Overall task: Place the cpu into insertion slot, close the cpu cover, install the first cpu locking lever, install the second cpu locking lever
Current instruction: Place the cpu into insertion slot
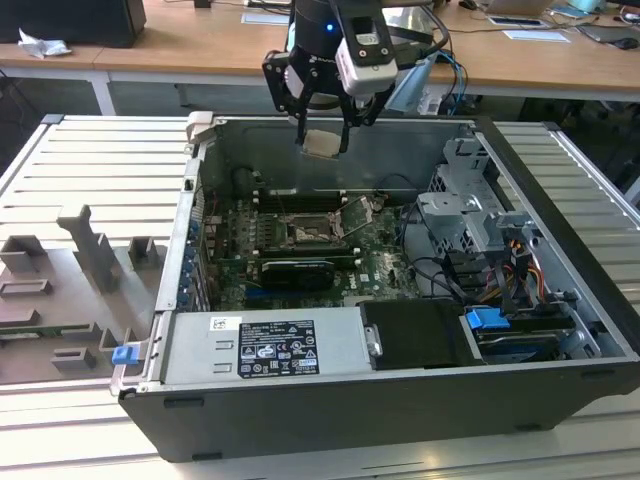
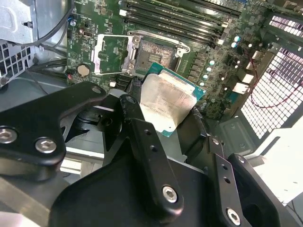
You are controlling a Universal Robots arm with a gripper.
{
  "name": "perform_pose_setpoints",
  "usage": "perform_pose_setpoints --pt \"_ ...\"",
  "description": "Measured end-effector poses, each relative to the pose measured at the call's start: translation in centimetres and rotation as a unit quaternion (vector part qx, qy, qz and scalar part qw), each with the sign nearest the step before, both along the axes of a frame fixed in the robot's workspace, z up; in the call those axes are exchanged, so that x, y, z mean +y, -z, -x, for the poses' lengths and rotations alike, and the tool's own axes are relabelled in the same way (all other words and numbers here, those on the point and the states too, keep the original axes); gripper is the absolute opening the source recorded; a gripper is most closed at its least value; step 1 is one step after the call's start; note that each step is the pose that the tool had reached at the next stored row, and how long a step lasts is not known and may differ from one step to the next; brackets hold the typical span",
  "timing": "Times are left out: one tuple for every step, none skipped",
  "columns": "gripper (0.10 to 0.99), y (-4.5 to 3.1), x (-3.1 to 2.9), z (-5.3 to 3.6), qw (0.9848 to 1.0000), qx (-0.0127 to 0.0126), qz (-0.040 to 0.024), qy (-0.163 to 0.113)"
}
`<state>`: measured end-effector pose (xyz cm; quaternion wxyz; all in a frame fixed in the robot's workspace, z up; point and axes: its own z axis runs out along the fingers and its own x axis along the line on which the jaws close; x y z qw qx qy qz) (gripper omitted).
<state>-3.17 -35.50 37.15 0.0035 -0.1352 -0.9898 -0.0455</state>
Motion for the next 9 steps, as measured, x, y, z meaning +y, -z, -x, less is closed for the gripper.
perform_pose_setpoints --pt "0.545 0.0 0.0 0.0 1.0 0.0 0.0 0.002" --pt "0.545 0.0 0.0 0.0 1.0 0.0 0.0 0.005" --pt "0.545 0.0 0.0 0.0 1.0 0.0 0.0 0.008" --pt "0.545 0.0 0.0 0.0 0.9999 0.0 0.0 0.011" --pt "0.545 0.0 0.0 0.0 0.9999 0.0 0.0 0.012" --pt "0.545 0.01 0.0 0.0 0.9999 0.0 0.0 0.014" --pt "0.545 0.01 0.0 0.0 0.9999 0.0 0.0 0.016" --pt "0.545 0.01 0.0 0.0 0.9998 0.0 0.0 0.018" --pt "0.545 0.03 0.0 0.03 0.9997 0.0 0.0 0.023"
